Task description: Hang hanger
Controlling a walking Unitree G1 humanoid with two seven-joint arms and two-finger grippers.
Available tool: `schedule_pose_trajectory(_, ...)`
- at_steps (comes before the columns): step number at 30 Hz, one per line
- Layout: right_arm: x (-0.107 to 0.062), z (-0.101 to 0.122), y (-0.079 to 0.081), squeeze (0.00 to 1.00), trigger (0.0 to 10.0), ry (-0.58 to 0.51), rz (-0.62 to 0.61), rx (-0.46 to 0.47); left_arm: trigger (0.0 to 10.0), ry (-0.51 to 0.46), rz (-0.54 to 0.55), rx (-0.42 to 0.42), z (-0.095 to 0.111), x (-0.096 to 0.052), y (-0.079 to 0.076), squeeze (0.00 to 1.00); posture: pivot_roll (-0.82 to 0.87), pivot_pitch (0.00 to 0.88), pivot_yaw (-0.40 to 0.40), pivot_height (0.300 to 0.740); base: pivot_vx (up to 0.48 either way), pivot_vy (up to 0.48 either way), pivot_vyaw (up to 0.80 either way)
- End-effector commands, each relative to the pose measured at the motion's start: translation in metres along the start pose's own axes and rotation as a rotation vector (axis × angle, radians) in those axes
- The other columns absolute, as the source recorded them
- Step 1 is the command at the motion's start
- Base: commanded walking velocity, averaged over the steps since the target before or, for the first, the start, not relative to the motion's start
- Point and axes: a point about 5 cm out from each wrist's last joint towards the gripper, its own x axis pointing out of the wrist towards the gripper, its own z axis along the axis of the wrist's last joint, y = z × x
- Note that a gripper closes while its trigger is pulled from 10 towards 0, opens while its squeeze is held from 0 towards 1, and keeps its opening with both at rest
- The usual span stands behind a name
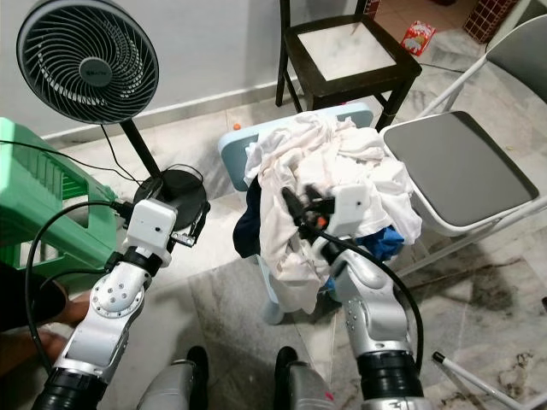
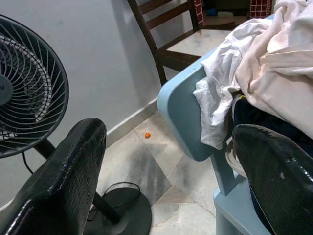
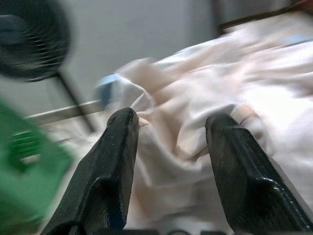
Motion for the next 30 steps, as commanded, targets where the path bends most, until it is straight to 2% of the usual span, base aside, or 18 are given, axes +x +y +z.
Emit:
schedule_pose_trajectory(1, -0.004, -0.001, -0.01, 1.0, 10.0, -0.007, -0.067, -0.025, 10.0, 0.014, 0.01, -0.007, -0.005, -0.003, 0.0, 0.0, 0.2, 0.32, -0.032, 0.74, 0.0, 0.0, 0.0)
schedule_pose_trajectory(2, -0.008, 0.005, -0.017, 1.0, 10.0, -0.037, -0.116, -0.055, 10.0, 0.011, 0.015, -0.011, -0.005, -0.006, 0.0, 0.0, 0.2, 0.32, -0.031, 0.74, 0.0, 0.0, 0.0)
schedule_pose_trajectory(7, -0.016, 0.011, -0.025, 1.0, 10.0, -0.071, -0.163, -0.1, 10.0, 0.014, 0.009, -0.032, -0.006, -0.013, -0.004, 0.0, 0.2, 0.316, -0.033, 0.74, 0.0, 0.0, 0.0)
schedule_pose_trajectory(11, -0.026, 0.01, -0.031, 1.0, 10.0, -0.078, -0.201, -0.099, 10.0, 0.058, 0.034, -0.041, -0.014, -0.021, -0.003, 0.0, 0.19, 0.309, -0.033, 0.74, 0.0, 0.0, 0.0)
schedule_pose_trajectory(12, -0.03, 0.008, -0.033, 1.0, 10.0, -0.074, -0.213, -0.104, 10.0, 0.079, 0.05, -0.051, -0.018, -0.028, -0.001, 0.0, 0.2, 0.303, -0.031, 0.74, 0.0, 0.0, 0.0)
schedule_pose_trajectory(15, -0.035, 0.006, -0.031, 1.0, 10.0, -0.072, -0.218, -0.056, 10.0, 0.143, 0.104, -0.106, -0.027, -0.04, 0.004, 0.0, 0.2, 0.296, -0.03, 0.74, 0.0, 0.0, 0.0)
schedule_pose_trajectory(17, -0.038, 0.003, -0.027, 1.0, 10.0, -0.068, -0.211, -0.038, 10.0, 0.178, 0.118, -0.112, -0.033, -0.051, 0.008, 0.0, 0.2, 0.292, -0.03, 0.74, 0.0, 0.0, 0.0)
schedule_pose_trajectory(18, -0.038, 0.003, -0.027, 1.0, 10.0, -0.068, -0.211, -0.038, 10.0, 0.178, 0.118, -0.112, -0.033, -0.051, 0.008, 0.0, 0.2, 0.292, -0.03, 0.74, 0.0, 0.0, 0.0)
schedule_pose_trajectory(19, -0.04, 0.002, -0.025, 0.93, 10.0, -0.065, -0.208, -0.03, 10.0, 0.188, 0.118, -0.11, -0.035, -0.054, 0.01, 0.0, 0.21, 0.291, -0.03, 0.74, 0.0, 0.0, 0.0)
schedule_pose_trajectory(20, -0.042, 0.0, -0.022, 0.36, 10.0, -0.064, -0.206, -0.024, 10.0, 0.204, 0.118, -0.106, -0.038, -0.062, 0.013, 0.0, 0.21, 0.288, -0.031, 0.74, 0.0, 0.0, 0.0)
schedule_pose_trajectory(21, -0.043, 0.0, -0.02, 0.36, 10.0, -0.064, -0.204, -0.022, 10.0, 0.208, 0.119, -0.106, -0.039, -0.064, 0.014, 0.0, 0.21, 0.289, -0.034, 0.74, 0.0, 0.0, 0.0)
schedule_pose_trajectory(22, -0.044, 0.0, -0.018, 0.29, 10.0, -0.061, -0.201, -0.02, 10.0, 0.214, 0.126, -0.109, -0.039, -0.066, 0.016, 0.0, 0.21, 0.289, -0.034, 0.74, 0.0, 0.0, 0.0)
schedule_pose_trajectory(23, -0.045, -0.001, -0.016, 0.29, 10.0, -0.058, -0.199, -0.018, 10.0, 0.217, 0.132, -0.11, -0.039, -0.067, 0.017, 0.0, 0.21, 0.289, -0.034, 0.74, 0.0, 0.0, 0.0)
schedule_pose_trajectory(24, -0.046, -0.002, -0.014, 0.0, 10.0, -0.052, -0.195, -0.013, 10.0, 0.223, 0.138, -0.114, -0.039, -0.068, 0.018, 0.0, 0.22, 0.286, -0.035, 0.74, 0.0, 0.0, 0.0)
schedule_pose_trajectory(30, -0.046, -0.007, -0.007, 0.0, 10.0, -0.031, -0.181, 0.011, 10.0, 0.224, 0.146, -0.133, -0.036, -0.067, 0.017, 0.0, 0.22, 0.284, -0.035, 0.74, 0.0, 0.0, 0.0)
